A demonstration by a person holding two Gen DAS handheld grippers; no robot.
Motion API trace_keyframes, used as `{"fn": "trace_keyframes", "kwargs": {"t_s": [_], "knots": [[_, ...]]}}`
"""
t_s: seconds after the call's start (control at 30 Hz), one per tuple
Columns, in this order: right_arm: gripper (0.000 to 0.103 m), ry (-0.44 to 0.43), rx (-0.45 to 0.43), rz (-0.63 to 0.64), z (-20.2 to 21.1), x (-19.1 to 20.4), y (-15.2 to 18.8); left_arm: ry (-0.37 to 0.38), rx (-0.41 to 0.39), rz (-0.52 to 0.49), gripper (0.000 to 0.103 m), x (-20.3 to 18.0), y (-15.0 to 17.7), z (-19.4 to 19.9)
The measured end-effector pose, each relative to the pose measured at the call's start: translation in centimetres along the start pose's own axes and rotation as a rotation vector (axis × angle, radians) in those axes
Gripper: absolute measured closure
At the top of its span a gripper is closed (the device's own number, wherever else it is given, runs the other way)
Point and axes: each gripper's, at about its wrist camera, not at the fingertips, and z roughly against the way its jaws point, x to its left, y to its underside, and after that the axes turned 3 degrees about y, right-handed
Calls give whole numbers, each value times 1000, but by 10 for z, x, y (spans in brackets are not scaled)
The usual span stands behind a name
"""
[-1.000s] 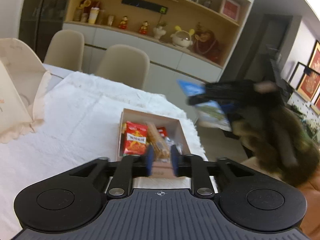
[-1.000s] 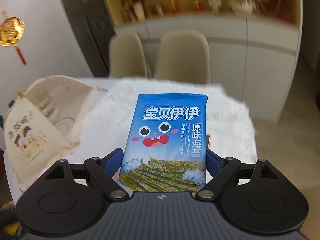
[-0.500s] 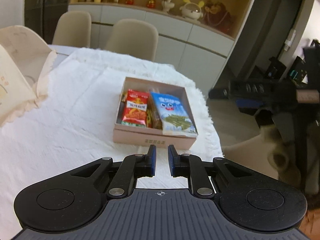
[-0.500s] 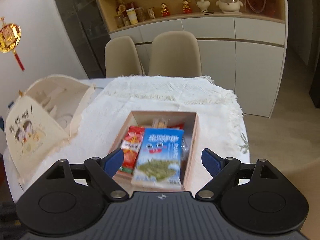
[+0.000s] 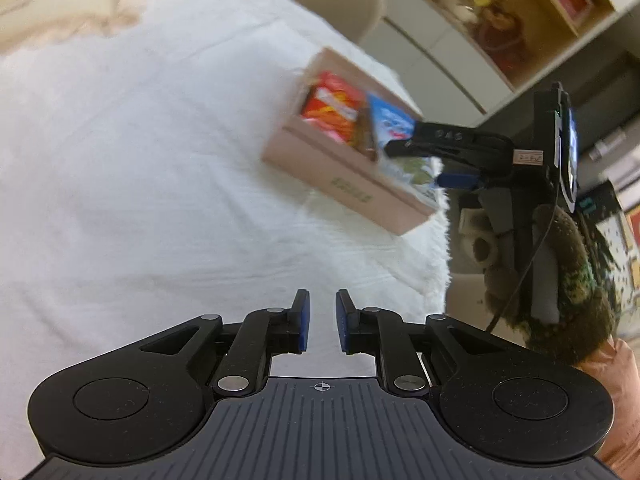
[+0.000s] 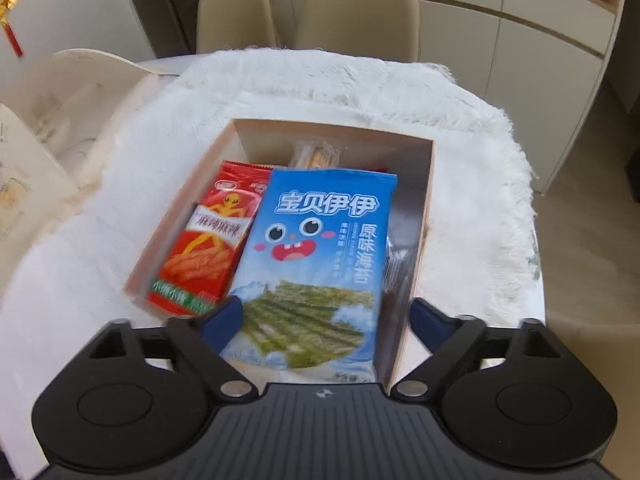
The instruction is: Organize snacks
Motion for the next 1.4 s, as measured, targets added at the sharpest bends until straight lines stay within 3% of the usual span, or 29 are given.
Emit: {"fn": "trace_keyframes", "kwargs": {"t_s": [0.03, 0.1, 0.23, 0.33, 0.47, 0.57, 0.63, 0.73, 0.93, 1.2, 1.4], "knots": [[11, 18, -14, 14, -2, 4, -4, -11, -12, 13, 84, 5, 0, 4], [30, 3, -18, 51, -8, 10, -18, -40, -42, 28, 84, 13, -1, 13], [32, -32, -19, -10, -22, 6, -48, -34, -73, 41, 84, 16, -4, 20], [32, -25, -39, -50, -16, -2, -51, -29, -69, 11, 84, 11, -7, 20], [31, 3, -166, 6, 48, -3, -26, -11, -68, -55, 90, -10, -14, 18], [16, 9, -245, 84, 110, 5, 8, 7, -65, -142, 90, -40, -22, 16], [12, 8, -280, 107, 145, 11, 36, 6, -62, -201, 90, -61, -25, 15], [11, -17, -261, 87, 168, 15, 65, -61, -41, -291, 90, -90, -27, 8], [11, 14, -164, -37, 168, 2, 94, -131, -34, -392, 90, -121, -18, 2], [11, 72, -138, -23, 167, -1, 109, -125, -36, -403, 90, -131, -15, 6], [11, 35, -130, -31, 167, -4, 108, -151, -48, -406, 90, -133, -15, 9]]}}
